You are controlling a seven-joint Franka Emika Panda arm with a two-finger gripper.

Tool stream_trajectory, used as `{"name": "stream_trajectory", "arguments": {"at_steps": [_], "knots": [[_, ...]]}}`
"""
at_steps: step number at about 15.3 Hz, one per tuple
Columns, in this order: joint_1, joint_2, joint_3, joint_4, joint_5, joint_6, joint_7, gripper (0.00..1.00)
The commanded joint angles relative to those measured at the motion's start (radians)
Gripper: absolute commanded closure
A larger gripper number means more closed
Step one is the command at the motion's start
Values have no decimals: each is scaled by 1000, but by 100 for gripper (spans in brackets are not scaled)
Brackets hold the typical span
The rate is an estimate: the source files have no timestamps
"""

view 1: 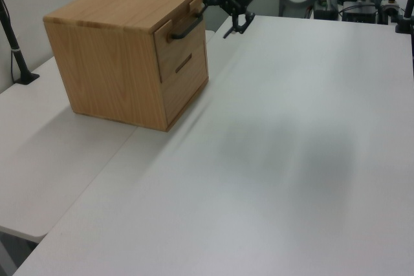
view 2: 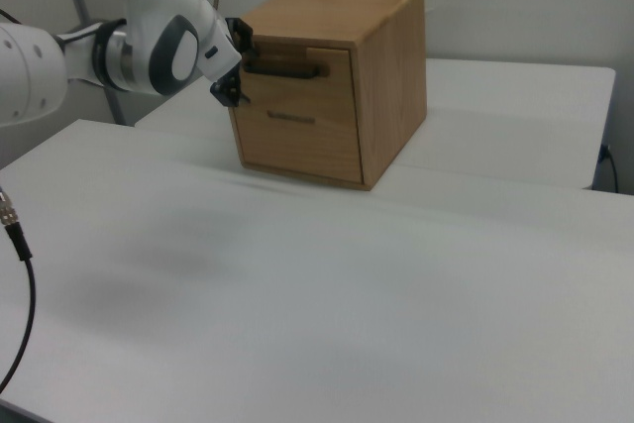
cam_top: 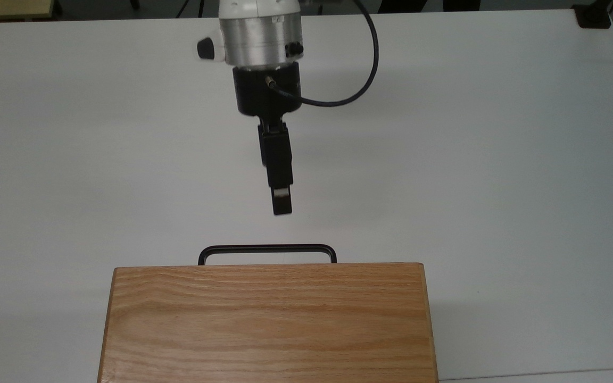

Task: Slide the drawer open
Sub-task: 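Move the gripper toward the black handle of the upper drawer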

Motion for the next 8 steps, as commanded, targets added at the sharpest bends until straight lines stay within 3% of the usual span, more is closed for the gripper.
{"name": "stream_trajectory", "arguments": {"at_steps": [1, 3, 4, 8], "knots": [[9, 94, -6, 77, 6, 121, 25, 0], [9, 122, -6, 92, 5, 170, 25, 11], [9, 139, -8, 100, 5, 191, 25, 12], [9, 182, -12, 146, 2, 225, 25, 45]]}}
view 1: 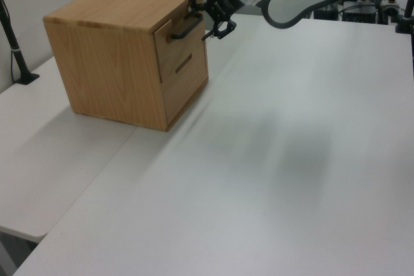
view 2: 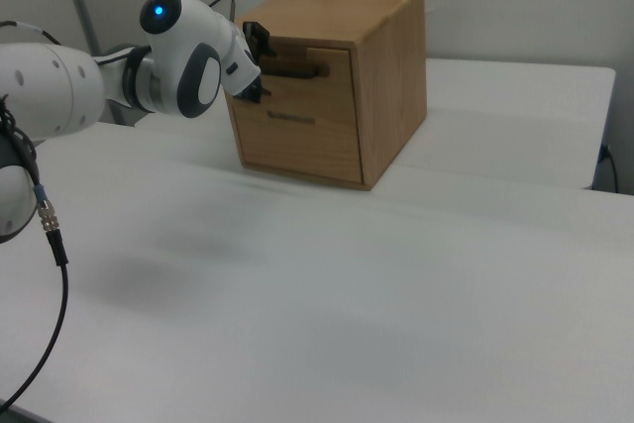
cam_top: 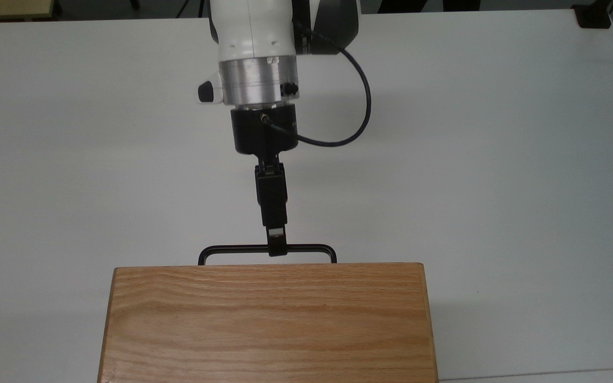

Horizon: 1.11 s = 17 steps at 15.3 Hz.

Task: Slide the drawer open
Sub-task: 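Move the gripper toward the black handle of the upper drawer, then close the gripper around the black bar handle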

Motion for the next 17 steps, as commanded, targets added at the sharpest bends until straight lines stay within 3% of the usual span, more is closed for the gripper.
{"name": "stream_trajectory", "arguments": {"at_steps": [1, 3, 5, 12, 17], "knots": [[10, 46, -13, 69, 2, 18, 19, 50], [10, 46, -15, 70, 2, 18, 19, 59], [9, 46, -15, 69, 2, 18, 19, 76], [6, 30, -15, 60, 5, 15, 50, 75], [1, 5, -15, 37, 6, 15, 57, 68]]}}
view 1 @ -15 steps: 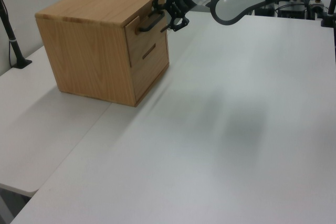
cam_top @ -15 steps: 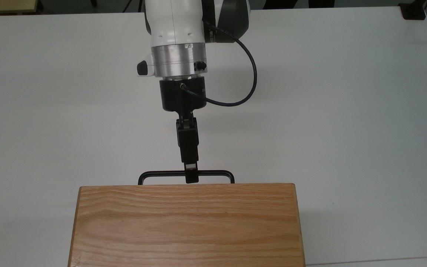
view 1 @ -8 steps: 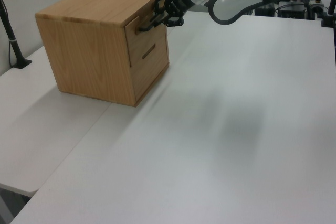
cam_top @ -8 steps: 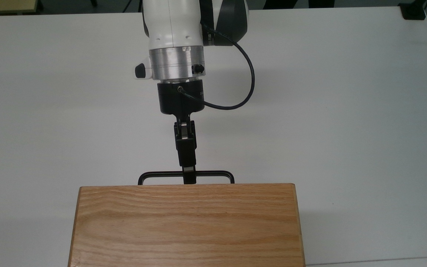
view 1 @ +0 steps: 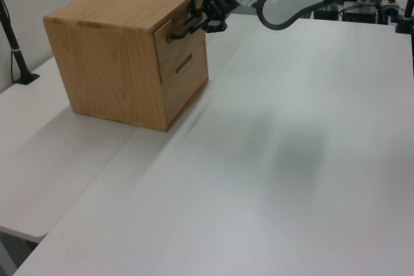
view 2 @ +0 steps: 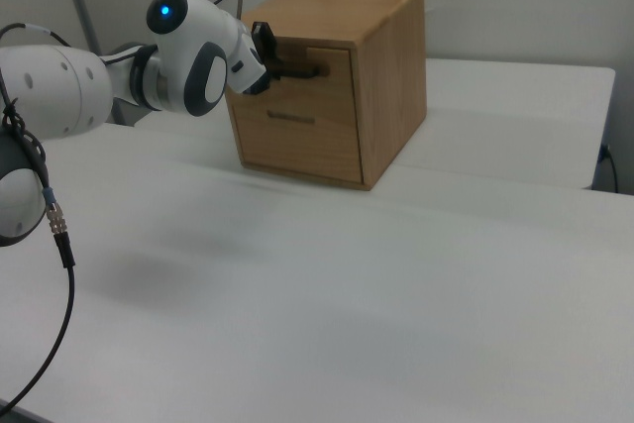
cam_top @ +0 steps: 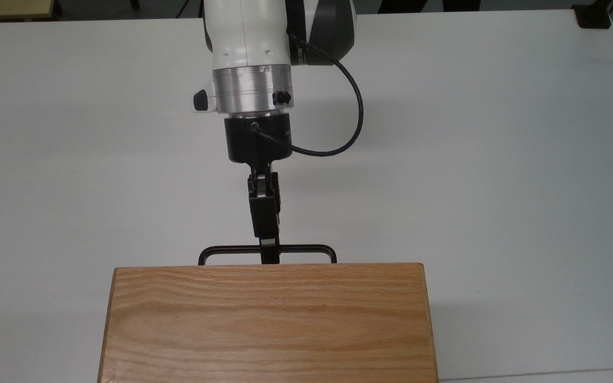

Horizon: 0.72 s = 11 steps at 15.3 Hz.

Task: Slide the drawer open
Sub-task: 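Close the gripper around the black bar handle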

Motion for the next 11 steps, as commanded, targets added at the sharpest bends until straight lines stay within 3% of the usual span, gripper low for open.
{"name": "stream_trajectory", "arguments": {"at_steps": [1, 7, 9, 11], "knots": [[4, -30, -9, -15, 6, 7, 23, 69], [-7, -75, -8, -82, 3, 5, 26, 77], [-7, -93, -8, -105, 3, 5, 26, 86], [-8, -110, -8, -130, 6, 5, 27, 86]]}}
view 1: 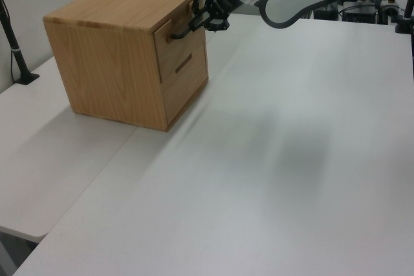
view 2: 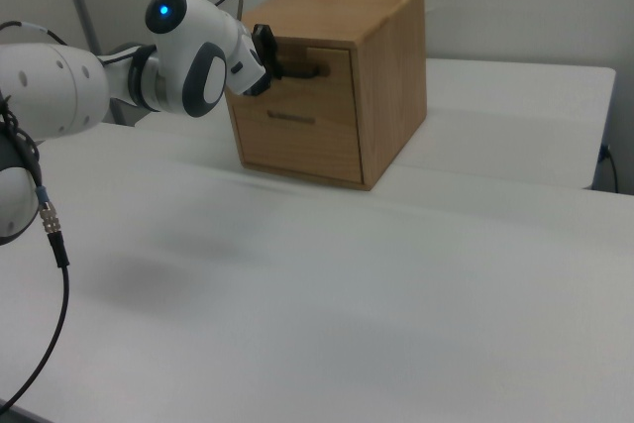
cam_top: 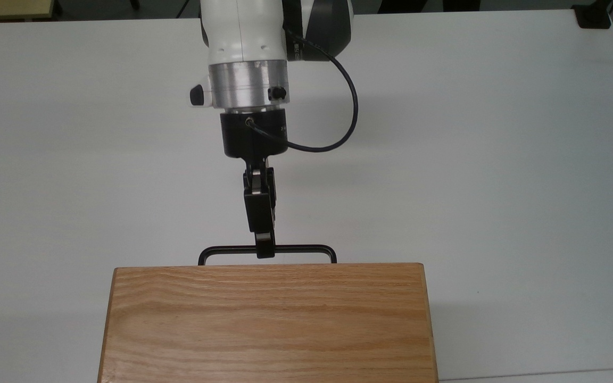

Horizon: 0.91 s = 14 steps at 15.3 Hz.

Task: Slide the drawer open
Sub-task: 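Pull the handle outward, sliding the upper drawer out of the cabinet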

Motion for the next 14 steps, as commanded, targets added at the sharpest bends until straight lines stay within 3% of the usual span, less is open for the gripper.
{"name": "stream_trajectory", "arguments": {"at_steps": [1, 6, 14], "knots": [[-1, -94, -7, -109, 8, 7, 22, 86], [-2, -173, -6, -231, 8, 10, 23, 88], [-2, -480, -4, -573, 16, 9, 71, 89]]}}
